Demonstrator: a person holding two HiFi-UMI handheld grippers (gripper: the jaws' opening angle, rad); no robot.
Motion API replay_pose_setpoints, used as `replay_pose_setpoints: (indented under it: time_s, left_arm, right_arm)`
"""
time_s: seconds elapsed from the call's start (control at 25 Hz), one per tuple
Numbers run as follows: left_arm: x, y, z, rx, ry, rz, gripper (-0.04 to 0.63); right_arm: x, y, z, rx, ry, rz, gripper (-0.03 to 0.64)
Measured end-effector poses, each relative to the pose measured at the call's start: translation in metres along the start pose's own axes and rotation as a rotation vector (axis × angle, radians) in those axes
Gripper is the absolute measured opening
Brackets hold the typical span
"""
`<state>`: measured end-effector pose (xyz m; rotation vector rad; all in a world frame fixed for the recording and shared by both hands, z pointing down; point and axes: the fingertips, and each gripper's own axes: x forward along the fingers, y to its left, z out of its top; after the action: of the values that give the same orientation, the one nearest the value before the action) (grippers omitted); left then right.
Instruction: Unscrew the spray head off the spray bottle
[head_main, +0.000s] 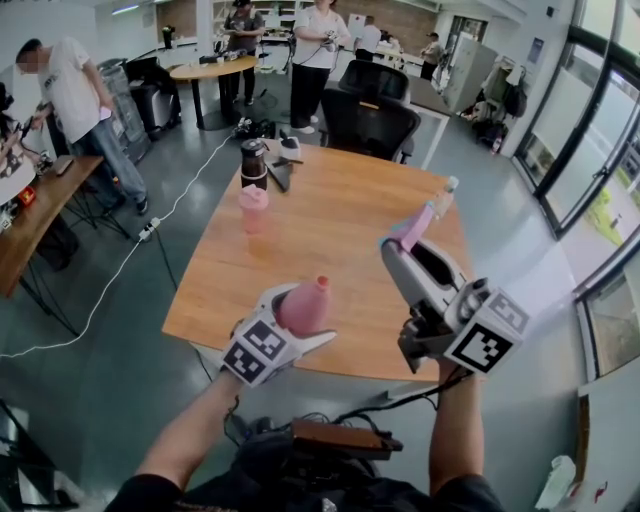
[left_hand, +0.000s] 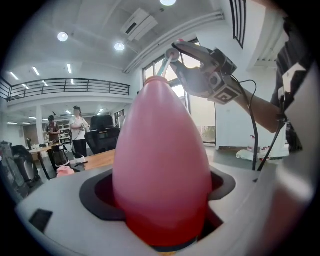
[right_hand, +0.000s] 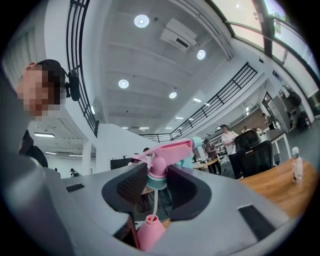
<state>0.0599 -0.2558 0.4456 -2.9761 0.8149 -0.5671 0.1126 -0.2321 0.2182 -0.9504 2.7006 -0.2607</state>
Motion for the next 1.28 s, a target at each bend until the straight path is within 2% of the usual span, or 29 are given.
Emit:
replay_pose_setpoints:
  time_s: [0.24, 0.4, 0.6, 0.92, 1.08, 1.28]
  left_arm:
    - [0.005, -0.005, -0.004, 0.013, 0.018, -0.005, 0.454]
    - [0.007, -0.009, -0.002, 0.015, 0.019, -0.006, 0.454]
    - [0.012, -0.015, -0.002, 0.021, 0.033, -0.008, 0.454]
    - [0.022, -0.026, -0.003, -0.012, 0.037, -0.007, 0.454]
    - [0.023, -0.026, -0.001, -0.041, 0.029, 0.030, 0.454]
    - [0.012, -0.020, 0.019, -0.048, -0.016, 0.093, 0.454]
  right_arm:
    - [-0.009, -0.007, 0.007, -0.015, -0.024, -0.021, 0.131]
    - [-0.017, -0.018, 0.007, -0.034, -0.017, -0.071, 0.131]
    - [-0.031, -0.023, 0.012, -0.012, -0.046, -0.077, 0.130]
    - [-0.063, -0.039, 0.023, -0.034, -0.065, -0.140, 0.130]
    - [-0.085, -0.051, 0.023, -0.050, -0.070, -0.183, 0.132]
    - [-0.096, -0.059, 0.012, -0.117, -0.027, -0.231, 0.132]
